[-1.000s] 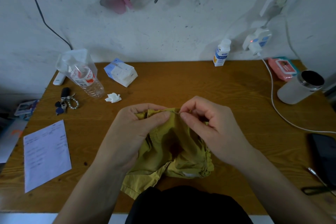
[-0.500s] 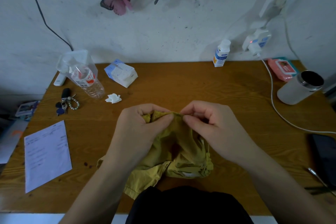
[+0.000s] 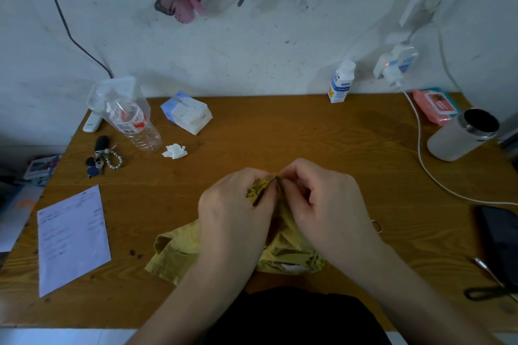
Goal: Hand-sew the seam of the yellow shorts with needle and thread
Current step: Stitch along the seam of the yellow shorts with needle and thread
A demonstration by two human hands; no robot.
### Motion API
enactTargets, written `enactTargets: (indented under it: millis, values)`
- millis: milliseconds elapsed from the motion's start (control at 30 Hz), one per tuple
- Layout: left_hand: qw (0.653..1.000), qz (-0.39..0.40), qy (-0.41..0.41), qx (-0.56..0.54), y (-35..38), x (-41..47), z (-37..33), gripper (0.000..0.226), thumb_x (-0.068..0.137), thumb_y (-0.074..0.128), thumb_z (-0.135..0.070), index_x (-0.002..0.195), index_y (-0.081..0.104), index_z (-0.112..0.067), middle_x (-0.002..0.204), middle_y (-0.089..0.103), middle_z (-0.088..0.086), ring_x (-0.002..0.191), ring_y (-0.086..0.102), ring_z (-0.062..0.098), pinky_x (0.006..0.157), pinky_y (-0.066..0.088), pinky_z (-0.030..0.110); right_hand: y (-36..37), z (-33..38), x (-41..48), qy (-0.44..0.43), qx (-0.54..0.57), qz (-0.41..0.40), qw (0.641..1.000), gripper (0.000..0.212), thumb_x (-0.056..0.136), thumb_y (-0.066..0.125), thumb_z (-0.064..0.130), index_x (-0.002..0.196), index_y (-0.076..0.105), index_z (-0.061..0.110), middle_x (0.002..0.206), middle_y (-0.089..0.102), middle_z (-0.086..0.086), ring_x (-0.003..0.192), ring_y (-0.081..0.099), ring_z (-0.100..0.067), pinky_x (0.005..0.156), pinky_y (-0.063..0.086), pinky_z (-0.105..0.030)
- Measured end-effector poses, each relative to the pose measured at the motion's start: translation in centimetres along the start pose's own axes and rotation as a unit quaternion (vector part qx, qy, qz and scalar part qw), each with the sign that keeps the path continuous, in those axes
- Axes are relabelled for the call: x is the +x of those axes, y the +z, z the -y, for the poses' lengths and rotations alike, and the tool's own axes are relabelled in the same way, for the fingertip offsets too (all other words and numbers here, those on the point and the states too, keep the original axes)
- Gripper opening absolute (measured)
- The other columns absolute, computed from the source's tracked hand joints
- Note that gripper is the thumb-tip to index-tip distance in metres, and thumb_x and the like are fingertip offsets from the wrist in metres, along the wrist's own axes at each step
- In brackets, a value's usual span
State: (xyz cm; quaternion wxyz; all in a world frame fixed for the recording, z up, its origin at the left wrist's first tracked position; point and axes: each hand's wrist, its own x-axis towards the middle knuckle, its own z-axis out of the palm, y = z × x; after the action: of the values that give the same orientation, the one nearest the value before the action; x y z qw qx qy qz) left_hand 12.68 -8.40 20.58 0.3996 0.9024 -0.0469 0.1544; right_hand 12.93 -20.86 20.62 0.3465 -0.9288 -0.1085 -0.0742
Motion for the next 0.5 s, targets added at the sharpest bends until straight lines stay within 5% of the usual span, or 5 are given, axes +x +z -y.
enactTargets:
  millis: [133,300,400,500]
  values:
    - [1.000,0.005,-0.002,-0.018,0.0,0.0,0.1,0.008,0.078,0.073,-0.008,0.082,0.076,-0.014,0.071,0.070,-0.008,0.069,0.063,0.004,0.067,0.049,0.020,0.1,-0.1,0.0,0.001,0.005,0.001,1.000,0.010,0.091,0.056,0.017,0.089,0.066,0.015,0.058,0.056,0.008,0.045,0.047,-0.003,0.042,0.036,-0.016]
    - [0.992,0.053,-0.061,-0.102,-0.6,0.6,0.3,0.024,0.080,0.071,-0.015,0.073,0.067,-0.037,0.077,0.067,-0.024,0.071,0.062,-0.004,0.056,0.047,0.008,-0.4,-0.7,0.1,0.036,0.113,0.021,0.993,0.017,0.092,0.056,0.017,0.103,0.069,0.017,0.082,0.070,0.007,0.072,0.063,-0.003,0.064,0.051,-0.021]
    - [0.986,0.071,-0.086,-0.122,-0.7,0.7,0.6,0.016,0.080,0.071,-0.018,0.073,0.070,-0.032,0.076,0.067,-0.021,0.068,0.063,-0.001,0.054,0.047,0.009,-0.9,-1.0,0.2,0.057,0.157,0.045,0.985,0.016,0.091,0.056,0.017,0.097,0.070,0.022,0.078,0.070,0.010,0.071,0.064,-0.002,0.063,0.053,-0.023]
    - [0.981,0.079,-0.110,-0.138,-0.8,0.8,0.9,0.011,0.079,0.071,-0.021,0.072,0.071,-0.030,0.071,0.068,-0.017,0.067,0.063,0.001,0.054,0.049,0.012,-1.4,-1.2,0.4,0.074,0.197,0.076,0.975,0.015,0.090,0.057,0.016,0.090,0.069,0.025,0.062,0.065,0.020,0.062,0.061,0.003,0.057,0.047,-0.012]
